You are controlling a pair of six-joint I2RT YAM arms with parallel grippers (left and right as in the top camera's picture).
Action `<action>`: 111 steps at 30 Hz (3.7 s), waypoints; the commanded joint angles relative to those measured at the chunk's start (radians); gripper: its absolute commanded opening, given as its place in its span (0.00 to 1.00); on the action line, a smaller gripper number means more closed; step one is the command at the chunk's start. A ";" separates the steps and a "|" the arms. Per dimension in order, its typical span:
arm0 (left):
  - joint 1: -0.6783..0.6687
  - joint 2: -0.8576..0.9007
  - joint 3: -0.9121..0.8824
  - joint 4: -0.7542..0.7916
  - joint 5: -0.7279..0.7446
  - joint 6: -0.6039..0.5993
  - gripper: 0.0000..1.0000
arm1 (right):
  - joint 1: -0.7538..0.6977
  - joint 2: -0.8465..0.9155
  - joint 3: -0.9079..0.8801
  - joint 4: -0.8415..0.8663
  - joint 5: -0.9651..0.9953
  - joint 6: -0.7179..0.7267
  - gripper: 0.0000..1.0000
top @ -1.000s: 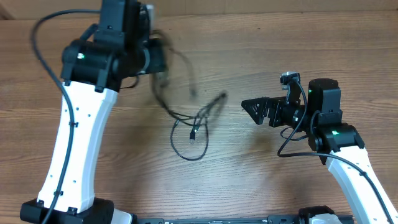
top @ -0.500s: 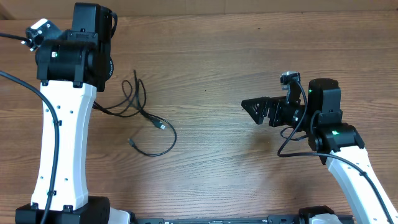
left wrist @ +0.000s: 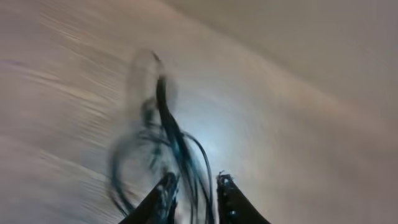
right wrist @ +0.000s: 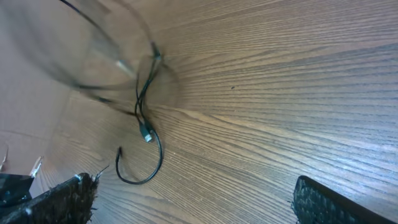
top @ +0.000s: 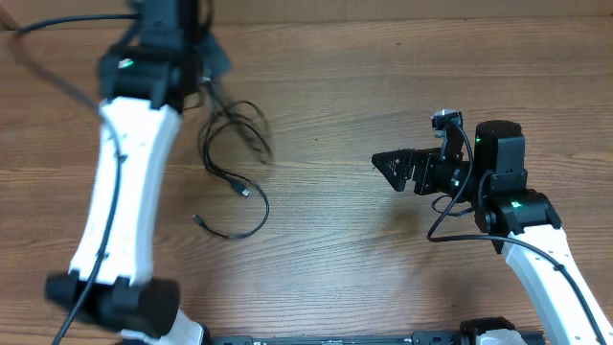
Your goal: Untangle cables
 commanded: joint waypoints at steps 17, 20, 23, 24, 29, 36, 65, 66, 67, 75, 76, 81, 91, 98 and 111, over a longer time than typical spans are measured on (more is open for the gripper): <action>-0.150 0.193 0.013 -0.065 0.116 0.169 0.16 | 0.000 -0.013 0.010 -0.001 0.002 0.003 1.00; -0.149 0.193 0.013 -0.079 0.115 0.169 0.21 | 0.000 -0.013 0.010 -0.002 0.002 0.003 1.00; -0.149 0.193 0.013 -0.078 0.115 0.169 0.36 | 0.000 -0.013 0.010 -0.002 0.002 0.003 1.00; -0.149 0.193 0.013 -0.078 0.116 0.169 0.39 | 0.000 -0.013 0.010 -0.002 0.002 0.003 1.00; -0.149 0.193 0.013 -0.080 0.116 0.169 1.00 | 0.000 -0.013 0.010 -0.002 0.003 0.003 1.00; -0.150 0.193 0.013 -0.082 0.116 0.169 1.00 | 0.000 -0.013 0.010 -0.002 0.003 0.003 1.00; -0.150 0.193 0.013 -0.108 0.116 0.169 1.00 | 0.000 -0.013 0.010 -0.002 0.003 0.003 1.00; -0.150 0.193 0.013 -0.108 0.116 0.169 1.00 | 0.000 -0.013 0.010 -0.002 0.003 0.003 1.00; -0.150 0.193 0.013 -0.108 0.116 0.169 1.00 | 0.000 -0.013 0.010 -0.002 0.003 0.003 1.00; -0.150 0.193 0.013 -0.108 0.116 0.169 1.00 | 0.000 -0.013 0.010 -0.002 0.003 0.003 1.00; -0.150 0.193 0.013 -0.108 0.116 0.169 1.00 | 0.000 -0.013 0.010 -0.002 0.003 0.003 1.00; -0.150 0.194 0.013 -0.109 0.116 0.169 1.00 | 0.000 -0.013 0.010 -0.002 0.003 0.003 1.00; -0.150 0.197 0.012 -0.110 0.119 0.169 1.00 | 0.000 -0.013 0.010 -0.002 0.003 0.003 1.00; -0.160 0.203 -0.013 -0.123 0.119 0.169 1.00 | 0.000 -0.013 0.010 -0.002 0.003 0.003 1.00; -0.223 0.203 -0.094 -0.038 0.115 0.169 1.00 | 0.000 -0.013 0.010 -0.002 0.003 0.003 1.00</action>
